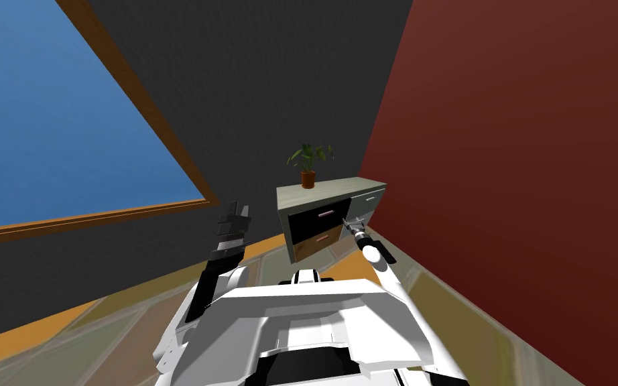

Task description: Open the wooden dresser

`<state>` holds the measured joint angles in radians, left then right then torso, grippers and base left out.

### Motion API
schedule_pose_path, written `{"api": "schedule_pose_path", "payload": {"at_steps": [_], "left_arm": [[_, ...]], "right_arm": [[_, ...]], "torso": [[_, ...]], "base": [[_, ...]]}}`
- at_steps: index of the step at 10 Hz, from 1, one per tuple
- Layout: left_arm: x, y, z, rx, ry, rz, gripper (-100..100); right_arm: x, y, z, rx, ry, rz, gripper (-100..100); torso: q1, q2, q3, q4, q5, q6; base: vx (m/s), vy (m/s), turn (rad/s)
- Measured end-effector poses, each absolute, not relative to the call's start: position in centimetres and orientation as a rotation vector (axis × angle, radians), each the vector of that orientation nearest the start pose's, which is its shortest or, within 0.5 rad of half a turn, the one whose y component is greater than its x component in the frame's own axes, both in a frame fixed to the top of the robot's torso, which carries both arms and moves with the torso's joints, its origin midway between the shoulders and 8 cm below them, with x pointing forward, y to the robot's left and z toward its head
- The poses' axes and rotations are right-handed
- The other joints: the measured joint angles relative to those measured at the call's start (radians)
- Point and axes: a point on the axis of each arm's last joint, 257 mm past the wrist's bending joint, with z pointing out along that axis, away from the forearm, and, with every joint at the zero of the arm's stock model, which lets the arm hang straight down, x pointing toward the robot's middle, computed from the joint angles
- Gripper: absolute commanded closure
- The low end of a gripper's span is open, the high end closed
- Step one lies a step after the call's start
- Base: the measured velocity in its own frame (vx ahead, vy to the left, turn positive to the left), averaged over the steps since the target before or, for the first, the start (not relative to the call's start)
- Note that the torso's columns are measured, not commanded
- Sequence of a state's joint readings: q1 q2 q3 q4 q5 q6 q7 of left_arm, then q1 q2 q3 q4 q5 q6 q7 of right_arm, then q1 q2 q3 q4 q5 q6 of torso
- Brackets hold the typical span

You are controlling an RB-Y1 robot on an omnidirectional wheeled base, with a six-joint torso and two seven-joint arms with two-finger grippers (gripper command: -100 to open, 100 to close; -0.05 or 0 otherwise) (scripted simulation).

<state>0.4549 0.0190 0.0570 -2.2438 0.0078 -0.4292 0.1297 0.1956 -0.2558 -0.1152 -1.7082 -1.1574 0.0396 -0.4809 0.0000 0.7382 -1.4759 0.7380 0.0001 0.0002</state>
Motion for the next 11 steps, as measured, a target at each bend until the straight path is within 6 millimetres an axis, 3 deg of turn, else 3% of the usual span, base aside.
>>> {"api": "schedule_pose_path", "payload": {"at_steps": [11], "left_arm": [[36.3,29.8,1.1,-0.750,0.623,-1.369,0]], "right_arm": [[50.7,-34.8,-27.4,-2.220,0.350,-1.946,-100]], "torso": [[0.000,0.000,0.000,0.000,0.000,0.000]], "base": [[0.004,-0.009,0.046]]}}
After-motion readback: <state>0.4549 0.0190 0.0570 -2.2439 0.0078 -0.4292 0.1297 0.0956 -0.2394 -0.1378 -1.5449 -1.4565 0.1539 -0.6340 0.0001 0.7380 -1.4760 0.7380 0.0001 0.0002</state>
